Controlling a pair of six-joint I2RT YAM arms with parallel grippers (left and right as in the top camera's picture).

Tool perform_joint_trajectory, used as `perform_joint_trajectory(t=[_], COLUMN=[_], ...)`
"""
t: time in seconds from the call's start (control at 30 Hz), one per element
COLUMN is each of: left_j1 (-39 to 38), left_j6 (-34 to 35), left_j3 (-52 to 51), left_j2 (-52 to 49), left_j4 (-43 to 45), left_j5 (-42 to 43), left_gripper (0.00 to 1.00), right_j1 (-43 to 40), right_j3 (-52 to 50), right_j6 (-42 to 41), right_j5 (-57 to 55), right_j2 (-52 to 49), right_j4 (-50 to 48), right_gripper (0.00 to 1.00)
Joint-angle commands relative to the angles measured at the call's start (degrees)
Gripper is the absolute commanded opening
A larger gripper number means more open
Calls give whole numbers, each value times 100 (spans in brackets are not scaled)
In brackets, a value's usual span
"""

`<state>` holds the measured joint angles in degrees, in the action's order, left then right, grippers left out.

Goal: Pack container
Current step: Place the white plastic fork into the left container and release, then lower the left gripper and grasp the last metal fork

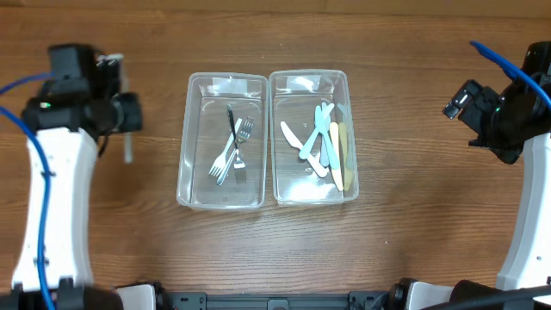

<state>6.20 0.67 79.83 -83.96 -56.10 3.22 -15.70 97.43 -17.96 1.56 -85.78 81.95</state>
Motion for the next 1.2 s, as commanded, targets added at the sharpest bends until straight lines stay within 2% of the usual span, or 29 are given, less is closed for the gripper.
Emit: perform_joint_trajectory(t=[0.0, 0.1, 0.2, 0.37, 0.5, 0.53, 0.57, 0.67, 0.7, 0.73, 0.77, 0.83, 0.93, 1.07, 1.17], left_j1=[-1292, -2046, -2420, -2756, -2765, -2765, -2756, -2743, -2723, -2680, -2610, -2286, -1547, 57, 1290], left_j6=[566, 597, 623, 623, 616, 614, 575, 356, 356, 306, 254, 151, -105, -667, -1021], left_j3=[186, 186, 186, 186, 212, 240, 315, 986, 1235, 1576, 1937, 2476, 2627, 2608, 2385], left_j2=[57, -581, -1338, -2710, -2841, -2828, -2780, -2514, -2435, -2319, -2181, -1818, -1327, -1161, -1318], left_j4=[219, 625, 870, 1047, 1029, 1016, 966, 450, 238, -68, -380, -817, -951, -1088, -859], left_j5=[-236, -205, -195, -170, -166, -170, -170, -284, -409, -573, -754, -1067, -1084, -713, -352], left_gripper=[4, 4, 4, 4, 5, 22, 47, 77, 85, 88, 100, 100, 100, 100, 100], right_j1=[26, 26, 26, 26, 26, 26, 26, 26, 26, 26, 26, 26, 26, 26, 26], right_j3=[7, 7, 7, 7, 7, 7, 7, 7, 7, 7, 7, 7, 7, 7, 7], right_j6=[37, 37, 37, 37, 37, 37, 37, 37, 37, 39, 39, 39, 39, 37, 37], right_j5=[11, 13, 13, 13, 13, 13, 13, 11, 11, 9, 9, 9, 9, 9, 9], right_j2=[11, 11, 11, 11, 11, 11, 11, 11, 11, 11, 11, 11, 11, 11, 11], right_j4=[-22, -22, -17, -11, -13, -13, -11, -7, -2, 2, 7, 4, 2, 0, -20], right_gripper=[100, 100, 100, 100, 100, 100, 100, 100, 100, 100, 100, 100, 100, 100, 100])
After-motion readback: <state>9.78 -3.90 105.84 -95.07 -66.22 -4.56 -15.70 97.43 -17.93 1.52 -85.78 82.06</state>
